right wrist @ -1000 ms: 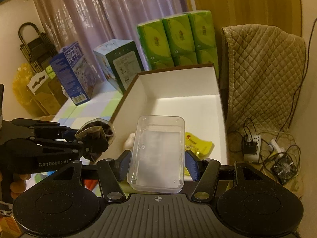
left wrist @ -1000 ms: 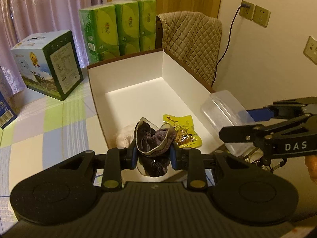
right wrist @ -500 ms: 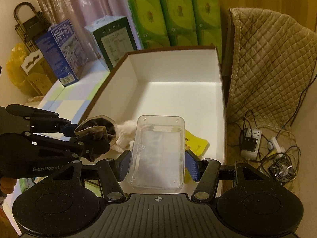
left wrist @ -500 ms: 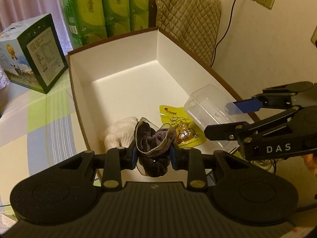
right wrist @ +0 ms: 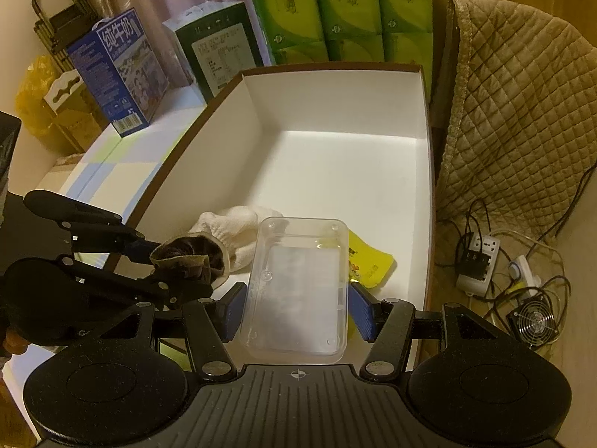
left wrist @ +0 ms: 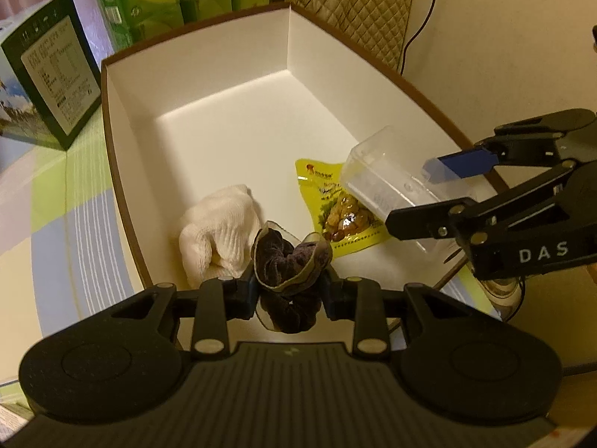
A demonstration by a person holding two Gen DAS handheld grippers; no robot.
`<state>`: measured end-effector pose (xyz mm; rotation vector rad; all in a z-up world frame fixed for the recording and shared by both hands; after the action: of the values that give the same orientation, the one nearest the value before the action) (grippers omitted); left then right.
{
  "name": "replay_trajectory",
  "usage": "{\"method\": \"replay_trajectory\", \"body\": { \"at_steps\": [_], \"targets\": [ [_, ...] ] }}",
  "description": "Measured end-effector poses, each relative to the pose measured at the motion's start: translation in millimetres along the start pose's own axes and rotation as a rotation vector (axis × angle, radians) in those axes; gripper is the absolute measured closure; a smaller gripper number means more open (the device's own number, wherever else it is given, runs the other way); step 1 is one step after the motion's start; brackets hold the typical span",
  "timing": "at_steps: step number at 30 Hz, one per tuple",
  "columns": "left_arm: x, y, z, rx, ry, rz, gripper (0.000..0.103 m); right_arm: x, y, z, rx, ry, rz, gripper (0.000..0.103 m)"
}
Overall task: Organize objects
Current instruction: 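Carry scrunchie and clear container over the brown box, release the scrunchie, then lower the clear container into the box and open the right tool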
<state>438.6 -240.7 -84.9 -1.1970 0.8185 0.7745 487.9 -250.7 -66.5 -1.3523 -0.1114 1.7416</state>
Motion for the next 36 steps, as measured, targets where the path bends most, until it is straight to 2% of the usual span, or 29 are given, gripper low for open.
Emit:
{"method": "replay_trajectory", "body": {
  "at_steps": [5,8,10,12,22,26,30,36],
  "targets": [
    [7.8,-0.1,-2.2,0.007,0.004,0.024,0.073,2.2,-1.8,-1.8,-0.006,-0.002,0.009,0.048],
    [11.5,1.2,-4.0,0.019,0.005,0.034,0.067,2.4,-2.4,-3.4,-0.007,-0.001,0.013,0.048],
    [12.3,1.2,-4.3,0.023,0.0,0.035,0.052,2.2,-2.8,-4.0,-0.006,0.0,0.015,0.048],
    [9.8,0.1,-4.0,0.024,-0.007,0.025,0.042,1.8,-2.6,-4.0,-0.007,0.0,0.014,0.047],
    [0.6,-7.6,5.6,0.023,-0.05,-0.005,0.041,7.0,-1.8,-1.4,-0.006,-0.04,0.032,0.047],
    [-5.1,-9.5,12.2,0.001,-0.059,-0.015,0.039,8.8,-4.8,-0.2,0.011,-0.074,0.006,0.047],
    [-10.7,-10.6,15.7,-0.01,-0.066,-0.024,0.038,6.0,-8.9,-2.1,0.029,-0.059,-0.021,0.036],
    [-17.1,-9.3,15.9,-0.015,-0.071,-0.037,0.037,-3.0,-8.4,-1.1,0.011,-0.037,-0.027,0.033]
  ]
}}
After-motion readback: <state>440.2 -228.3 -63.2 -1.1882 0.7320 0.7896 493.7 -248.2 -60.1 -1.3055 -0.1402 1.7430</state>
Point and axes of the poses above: each gripper's, at about its wrist camera, not at the fingertips, and x roughly the way its jaws point, z to its left, y to its underside, the point moved 6 cm from there along x, roughly the way its jaws point, and after that the axes turned 14 degrees about -y, right-handed, at the moved point
